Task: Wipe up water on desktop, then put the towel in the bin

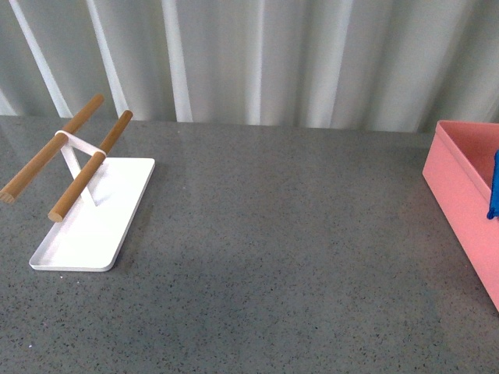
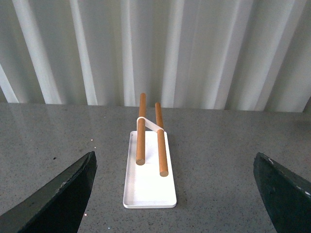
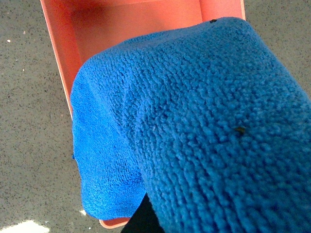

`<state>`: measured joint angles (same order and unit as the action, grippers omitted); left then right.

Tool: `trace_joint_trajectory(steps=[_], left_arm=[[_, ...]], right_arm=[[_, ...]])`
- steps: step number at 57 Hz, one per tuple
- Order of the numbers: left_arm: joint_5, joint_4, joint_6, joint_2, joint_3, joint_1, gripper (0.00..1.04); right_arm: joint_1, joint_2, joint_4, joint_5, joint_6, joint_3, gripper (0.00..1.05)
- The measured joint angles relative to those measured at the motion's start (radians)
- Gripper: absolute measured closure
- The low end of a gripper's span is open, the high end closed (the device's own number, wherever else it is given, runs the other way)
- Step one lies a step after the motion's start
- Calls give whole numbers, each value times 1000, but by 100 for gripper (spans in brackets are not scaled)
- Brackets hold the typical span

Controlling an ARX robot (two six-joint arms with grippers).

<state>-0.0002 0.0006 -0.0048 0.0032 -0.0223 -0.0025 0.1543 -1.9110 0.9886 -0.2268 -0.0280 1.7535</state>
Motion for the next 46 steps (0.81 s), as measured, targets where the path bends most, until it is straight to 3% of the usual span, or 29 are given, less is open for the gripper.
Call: trace_joint_trajectory(steps=[15, 37, 40, 46], left_arm=[[0, 0, 0, 0, 0, 0, 7], [0, 0, 0, 0, 0, 0, 7], [0, 0, 0, 0, 0, 0, 7], [0, 0, 0, 0, 0, 0, 7]], right_arm=[[-2, -5, -37, 20, 3, -13, 99], [-2, -4, -43, 23, 3, -23, 12], [-2, -4, -43, 23, 1, -23, 5], [-2, -4, -43, 23, 2, -23, 7]])
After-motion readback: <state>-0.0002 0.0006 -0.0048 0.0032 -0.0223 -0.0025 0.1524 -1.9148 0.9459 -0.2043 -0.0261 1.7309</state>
